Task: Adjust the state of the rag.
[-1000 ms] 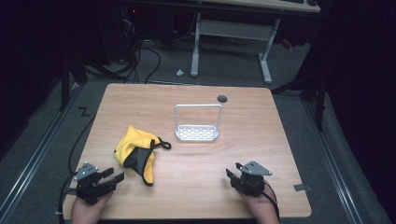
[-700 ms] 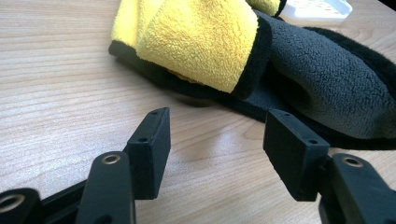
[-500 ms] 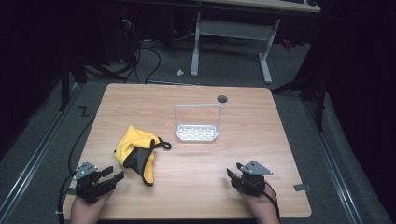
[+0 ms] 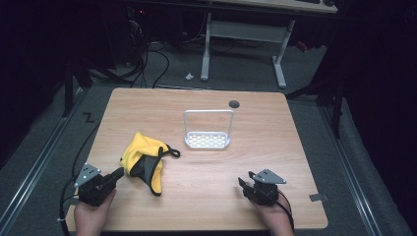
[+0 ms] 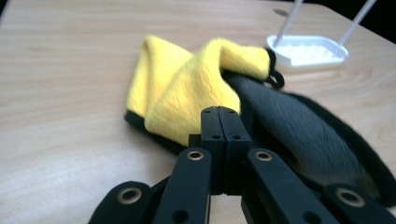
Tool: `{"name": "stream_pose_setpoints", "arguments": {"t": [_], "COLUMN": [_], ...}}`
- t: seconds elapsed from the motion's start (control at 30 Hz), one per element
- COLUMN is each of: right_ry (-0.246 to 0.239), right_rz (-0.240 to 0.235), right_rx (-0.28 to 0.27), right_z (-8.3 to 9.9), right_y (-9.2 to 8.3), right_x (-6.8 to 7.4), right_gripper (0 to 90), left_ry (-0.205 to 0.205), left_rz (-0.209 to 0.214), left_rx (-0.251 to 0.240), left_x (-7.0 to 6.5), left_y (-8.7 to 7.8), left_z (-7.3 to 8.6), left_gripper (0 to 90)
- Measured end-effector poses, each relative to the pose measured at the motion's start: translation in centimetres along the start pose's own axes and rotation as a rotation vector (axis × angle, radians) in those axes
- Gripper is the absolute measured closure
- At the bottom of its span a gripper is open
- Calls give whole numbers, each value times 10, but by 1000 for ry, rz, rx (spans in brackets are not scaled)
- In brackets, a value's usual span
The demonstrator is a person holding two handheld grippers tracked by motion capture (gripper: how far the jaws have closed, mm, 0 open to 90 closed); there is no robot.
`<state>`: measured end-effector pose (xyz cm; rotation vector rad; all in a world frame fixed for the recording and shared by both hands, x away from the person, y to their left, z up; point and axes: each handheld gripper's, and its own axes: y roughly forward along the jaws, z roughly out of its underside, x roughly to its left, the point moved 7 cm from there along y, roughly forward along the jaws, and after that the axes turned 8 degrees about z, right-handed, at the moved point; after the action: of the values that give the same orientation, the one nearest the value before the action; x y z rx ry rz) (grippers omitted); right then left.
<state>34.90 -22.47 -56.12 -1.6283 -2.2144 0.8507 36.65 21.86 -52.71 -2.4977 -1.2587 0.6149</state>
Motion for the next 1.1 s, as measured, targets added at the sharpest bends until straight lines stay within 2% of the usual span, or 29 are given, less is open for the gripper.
{"name": "stream_pose_setpoints", "arguments": {"t": [0.03, 0.1, 0.13, 0.17, 0.2, 0.23, 0.27, 0.3, 0.37, 0.4, 0.43, 0.53, 0.57, 0.6, 0.63, 0.73, 0.83, 1.1], "right_ry": [-1, -2, -7, -7, -3, -4, -4, -6, -9, -7, -10, -8, -12, -11, -11, -17, -18, -16], "right_rz": [0, -2, -1, -1, -2, -3, -3, -4, -3, -3, -3, -3, -5, -6, -6, -8, -7, -11], "right_rx": [0, 0, 0, 0, 4, 5, 5, 7, 7, 7, 5, 9, 8, 10, 10, 11, 10, -1], "right_z": [0, 0, 0, 0, 0, 0, 0, 1, 1, 1, 1, 1, 1, 1, 1, 1, 1, 0], "right_y": [0, 0, 0, 0, 1, 1, 1, 1, 1, 0, 0, 0, 1, 1, 1, 1, 1, -3], "right_x": [0, 0, 1, 1, 1, 1, 1, 1, 2, 2, 2, 2, 3, 3, 4, 5, 5, 5], "right_gripper": [523, 523, 523, 523, 523, 523, 523, 523, 522, 522, 522, 522, 522, 522, 522, 522, 521, 516], "left_ry": [8, -4, -29, -44, -57, -60, -57, -52, -40, -37, -62, -77, -64, -59, -59, -48, -30, 32], "left_rz": [-14, -10, 20, 48, 70, 74, 67, 60, 42, 32, 5, 28, 13, 13, 13, 24, 45, 113], "left_rx": [-8, -14, -18, -7, 14, 17, 5, 12, 50, 63, 94, 118, 130, 140, 140, 137, 151, 203], "left_x": [2, 6, 8, 9, 10, 10, 11, 11, 11, 11, 14, 14, 14, 12, 12, 6, -8, -56], "left_y": [0, 2, 4, 8, 14, 18, 23, 28, 38, 43, 49, 54, 55, 55, 55, 52, 49, 43], "left_z": [-3, -8, -10, -12, -12, -13, -13, -12, -8, -6, 0, 5, 7, 8, 8, 8, 12, 24], "left_gripper": [900, 884, 779, 779, 476, 383, 383, 312, 248, 264, 331, 613, 691, 755, 782, 796, 797, 795]}}
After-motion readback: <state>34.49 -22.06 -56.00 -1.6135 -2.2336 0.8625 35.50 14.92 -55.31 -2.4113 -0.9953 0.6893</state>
